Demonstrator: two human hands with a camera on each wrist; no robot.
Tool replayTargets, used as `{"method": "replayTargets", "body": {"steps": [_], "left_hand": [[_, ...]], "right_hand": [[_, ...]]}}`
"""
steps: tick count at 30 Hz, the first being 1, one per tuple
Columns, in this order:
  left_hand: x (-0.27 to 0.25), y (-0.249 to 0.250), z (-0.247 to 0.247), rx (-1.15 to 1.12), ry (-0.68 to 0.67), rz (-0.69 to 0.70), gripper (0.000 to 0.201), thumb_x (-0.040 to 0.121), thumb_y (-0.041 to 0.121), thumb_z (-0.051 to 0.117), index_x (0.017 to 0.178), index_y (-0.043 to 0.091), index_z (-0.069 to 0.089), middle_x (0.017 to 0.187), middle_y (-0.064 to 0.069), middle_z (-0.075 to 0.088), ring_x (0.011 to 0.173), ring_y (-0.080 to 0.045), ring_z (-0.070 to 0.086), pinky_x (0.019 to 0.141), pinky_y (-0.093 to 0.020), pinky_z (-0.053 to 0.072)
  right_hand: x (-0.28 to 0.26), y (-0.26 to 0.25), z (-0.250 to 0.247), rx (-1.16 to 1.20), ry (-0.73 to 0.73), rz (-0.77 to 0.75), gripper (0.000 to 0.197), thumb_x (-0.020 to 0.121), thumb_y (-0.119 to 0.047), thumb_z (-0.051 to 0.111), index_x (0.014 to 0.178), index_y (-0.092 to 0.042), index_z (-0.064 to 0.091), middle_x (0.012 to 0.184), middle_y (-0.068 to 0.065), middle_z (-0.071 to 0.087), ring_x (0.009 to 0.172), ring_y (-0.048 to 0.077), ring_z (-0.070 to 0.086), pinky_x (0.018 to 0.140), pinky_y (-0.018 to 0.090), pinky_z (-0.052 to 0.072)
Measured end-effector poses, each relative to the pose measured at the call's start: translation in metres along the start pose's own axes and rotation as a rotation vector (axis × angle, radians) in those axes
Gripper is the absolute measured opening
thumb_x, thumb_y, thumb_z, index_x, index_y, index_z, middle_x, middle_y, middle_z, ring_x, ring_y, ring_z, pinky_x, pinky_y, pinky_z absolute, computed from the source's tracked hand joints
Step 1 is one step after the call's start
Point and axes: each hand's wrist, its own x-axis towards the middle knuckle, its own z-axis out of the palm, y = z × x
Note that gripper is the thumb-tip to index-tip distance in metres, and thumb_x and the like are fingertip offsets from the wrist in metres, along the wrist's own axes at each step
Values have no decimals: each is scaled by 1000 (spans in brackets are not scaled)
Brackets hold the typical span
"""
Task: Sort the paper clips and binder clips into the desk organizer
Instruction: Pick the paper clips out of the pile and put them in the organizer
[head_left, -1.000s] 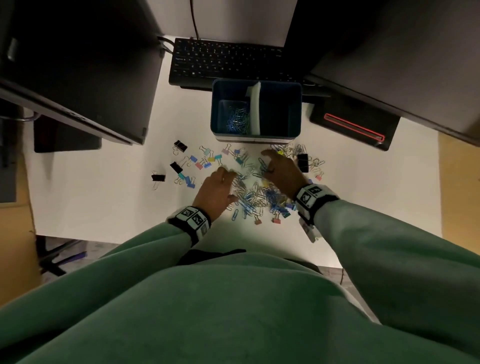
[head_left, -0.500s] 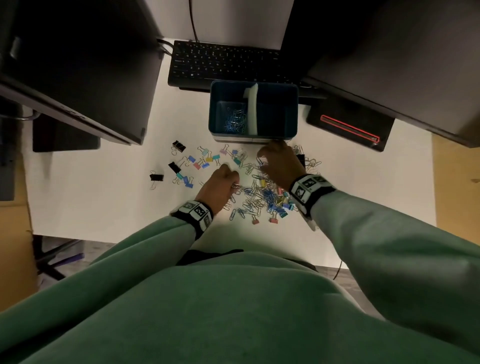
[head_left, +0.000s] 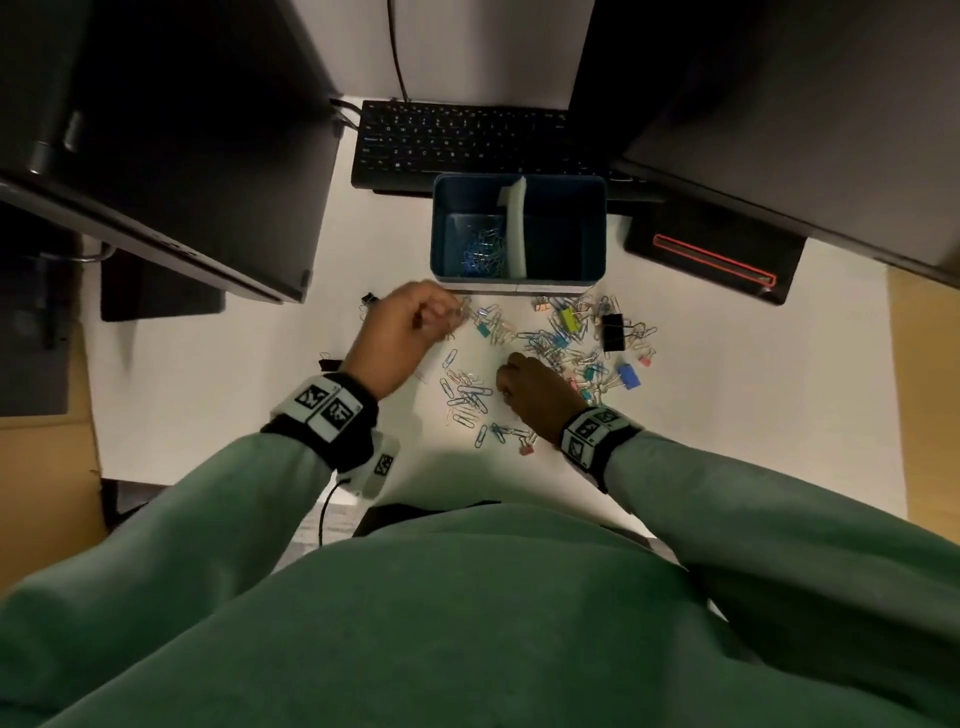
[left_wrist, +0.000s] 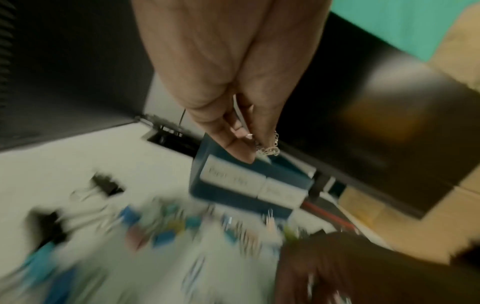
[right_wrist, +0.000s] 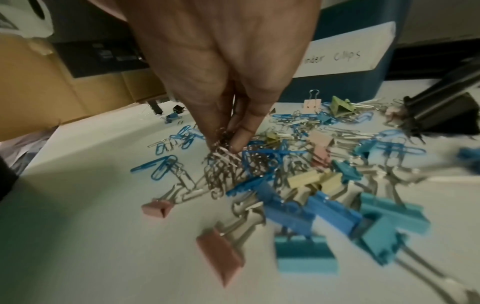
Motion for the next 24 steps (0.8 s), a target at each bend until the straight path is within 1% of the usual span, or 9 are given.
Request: {"method": "replayTargets", "body": {"steps": [4,6,8,10,12,14,16,20,24], "left_hand": [[58,27,-12,95,104,78,8,87,18,68,95,18,66,86,5,64,76,-6,57,72,-20,51],[84,27,-9,234,57,87,7,87,18,67,94,17,67,89,0,66,80,-12,60,78,-32,54],[96,25,-1,395,-18,70,16,86,19,68,101,15,67,99,-6,64,88,-17,60,85,-33,51],[91,23,7,430,70,117,23,85,19,67,108,17,64,106,-6,57,92,-16,56,85,-26,46],[71,19,15,353,239,165,12,86,17,65,98,16,64,96,-1,56,80,-11,52,73,-19,42],[47,2,27,347,198,129,2,89,19,63,91,17,64,88,2,59,72,-10,55,65,-20,45],[30,-21,43,405,62,64,10,90,23,63,98,19,65,92,-2,62,76,-16,61,71,-31,53],[31,-43,73,560,-62,-75,52,89,28,63,137,18,45,118,-15,52,101,-32,59,86,-44,52],[39,-47,85,608,-46,-97,45,89,23,63,130,16,46,117,-17,48,98,-33,59,83,-41,53]], "right_hand": [[-3,11,-10,277,75,128,12,89,-7,57,95,-6,68,99,11,64,90,24,59,85,37,50],[-9,16,-19,407,116,194,9,87,-10,62,92,-8,69,94,7,68,86,19,61,84,37,52],[-15,17,-34,553,141,237,8,86,-10,66,93,-11,70,91,4,70,83,16,64,82,32,54],[-20,13,-56,705,180,258,9,85,-10,70,94,-13,71,87,-1,71,80,11,66,80,26,55],[-19,4,-86,855,255,230,13,85,-8,71,98,-8,70,87,0,71,76,9,66,78,21,56],[-6,-4,-115,975,359,189,15,84,-6,70,99,-5,69,88,4,71,76,11,66,76,22,56],[20,-8,-137,1031,447,156,12,84,-4,70,95,-9,69,86,3,70,74,11,66,73,23,56],[83,-15,-147,810,539,164,7,84,-8,70,91,-11,70,82,-2,70,74,8,65,74,24,57],[103,-18,-135,399,423,107,10,88,-10,66,98,-9,67,100,5,65,86,12,62,84,28,55]]}}
